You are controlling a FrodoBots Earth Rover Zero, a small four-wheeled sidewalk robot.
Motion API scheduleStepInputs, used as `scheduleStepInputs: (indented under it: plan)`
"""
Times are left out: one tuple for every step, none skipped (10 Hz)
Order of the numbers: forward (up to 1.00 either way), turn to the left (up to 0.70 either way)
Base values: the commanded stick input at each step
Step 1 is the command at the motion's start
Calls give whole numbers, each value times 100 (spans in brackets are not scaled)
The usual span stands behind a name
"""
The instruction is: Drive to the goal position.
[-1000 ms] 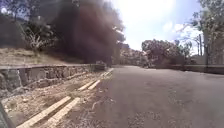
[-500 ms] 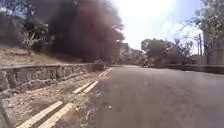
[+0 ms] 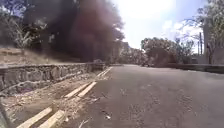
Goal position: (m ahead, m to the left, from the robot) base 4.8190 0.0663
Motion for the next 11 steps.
scheduleStepInputs:
  plan:
    - [50, 0]
    - [50, 0]
    - [50, 0]
    - [50, 0]
    - [50, 0]
    - [50, 0]
    - [50, 0]
    - [50, 0]
    - [50, 0]
    - [50, 0]
    - [50, 0]
